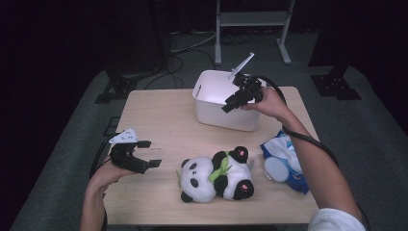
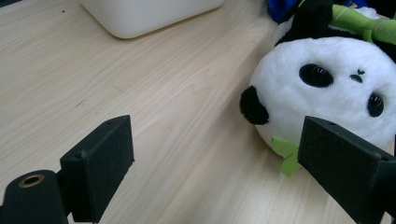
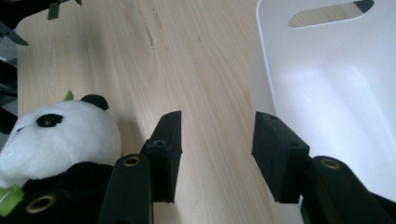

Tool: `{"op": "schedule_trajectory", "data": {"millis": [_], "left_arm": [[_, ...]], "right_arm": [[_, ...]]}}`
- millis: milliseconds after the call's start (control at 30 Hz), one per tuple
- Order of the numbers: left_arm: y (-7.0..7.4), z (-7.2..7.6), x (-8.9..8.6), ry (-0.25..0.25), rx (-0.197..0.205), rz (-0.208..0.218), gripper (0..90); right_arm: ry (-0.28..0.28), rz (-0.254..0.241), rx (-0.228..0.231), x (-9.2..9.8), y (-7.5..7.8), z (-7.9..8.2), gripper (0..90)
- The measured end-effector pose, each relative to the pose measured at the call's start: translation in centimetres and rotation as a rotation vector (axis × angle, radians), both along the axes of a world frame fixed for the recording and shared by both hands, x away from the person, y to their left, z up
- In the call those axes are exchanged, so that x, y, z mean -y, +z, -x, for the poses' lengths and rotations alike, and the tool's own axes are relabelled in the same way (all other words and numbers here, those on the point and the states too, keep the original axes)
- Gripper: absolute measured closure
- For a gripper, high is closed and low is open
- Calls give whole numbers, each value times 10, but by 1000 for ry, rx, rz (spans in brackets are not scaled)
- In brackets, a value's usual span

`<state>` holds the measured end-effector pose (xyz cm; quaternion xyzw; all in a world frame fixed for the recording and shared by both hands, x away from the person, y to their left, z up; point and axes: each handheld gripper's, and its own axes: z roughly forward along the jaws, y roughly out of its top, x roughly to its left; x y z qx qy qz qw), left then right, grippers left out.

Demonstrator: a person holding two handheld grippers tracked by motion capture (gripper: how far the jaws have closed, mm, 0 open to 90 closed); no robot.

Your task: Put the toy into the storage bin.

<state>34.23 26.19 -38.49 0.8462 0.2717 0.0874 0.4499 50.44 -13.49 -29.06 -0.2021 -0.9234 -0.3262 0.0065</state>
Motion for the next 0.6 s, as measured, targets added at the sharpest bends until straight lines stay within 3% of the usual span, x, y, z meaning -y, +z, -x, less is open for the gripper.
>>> {"op": "schedule_trajectory", "data": {"millis": [333,600], "left_arm": [[-1,-2,-4,10,-6,4,95],[-1,-1,-7,18,-2,8,95]], "right_arm": [[-6,38,-8,-8,-9,-21,566],[-23,42,-22,-11,-20,-36,604]]}}
